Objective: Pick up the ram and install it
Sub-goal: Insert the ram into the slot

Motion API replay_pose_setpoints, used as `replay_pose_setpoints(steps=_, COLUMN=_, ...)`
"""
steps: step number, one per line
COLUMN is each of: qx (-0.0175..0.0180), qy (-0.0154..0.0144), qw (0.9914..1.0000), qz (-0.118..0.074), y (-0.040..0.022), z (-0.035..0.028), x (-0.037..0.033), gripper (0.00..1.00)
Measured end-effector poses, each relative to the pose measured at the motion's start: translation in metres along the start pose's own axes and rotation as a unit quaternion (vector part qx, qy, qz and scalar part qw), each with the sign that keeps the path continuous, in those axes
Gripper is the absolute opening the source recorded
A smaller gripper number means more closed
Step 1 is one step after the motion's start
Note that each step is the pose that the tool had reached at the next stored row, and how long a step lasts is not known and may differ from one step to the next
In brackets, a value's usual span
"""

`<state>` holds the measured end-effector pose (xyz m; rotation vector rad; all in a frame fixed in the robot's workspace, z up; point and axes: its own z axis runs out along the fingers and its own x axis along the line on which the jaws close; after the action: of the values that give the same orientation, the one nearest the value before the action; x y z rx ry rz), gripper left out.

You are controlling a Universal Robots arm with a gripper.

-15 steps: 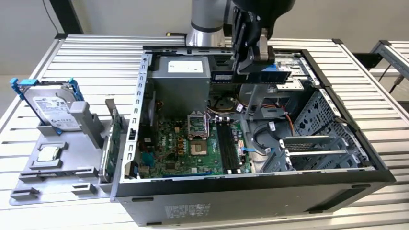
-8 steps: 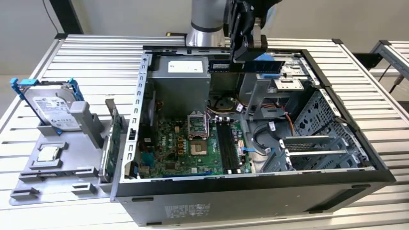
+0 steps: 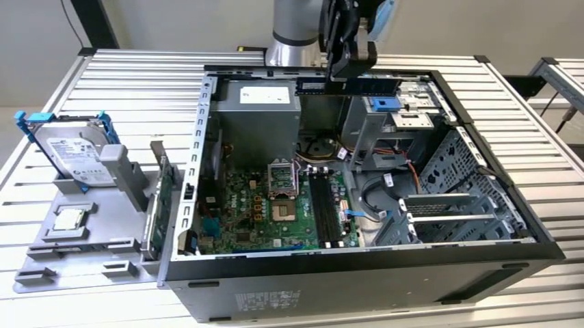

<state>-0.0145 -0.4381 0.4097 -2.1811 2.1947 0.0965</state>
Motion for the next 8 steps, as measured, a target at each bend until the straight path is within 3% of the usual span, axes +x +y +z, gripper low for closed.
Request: replay_pose_setpoints(steps=8, qx=0.0, qy=-0.0002, qw=1.0, qz=0.0, y=0.0001, z=0.0001, x=-0.0006, gripper=0.0)
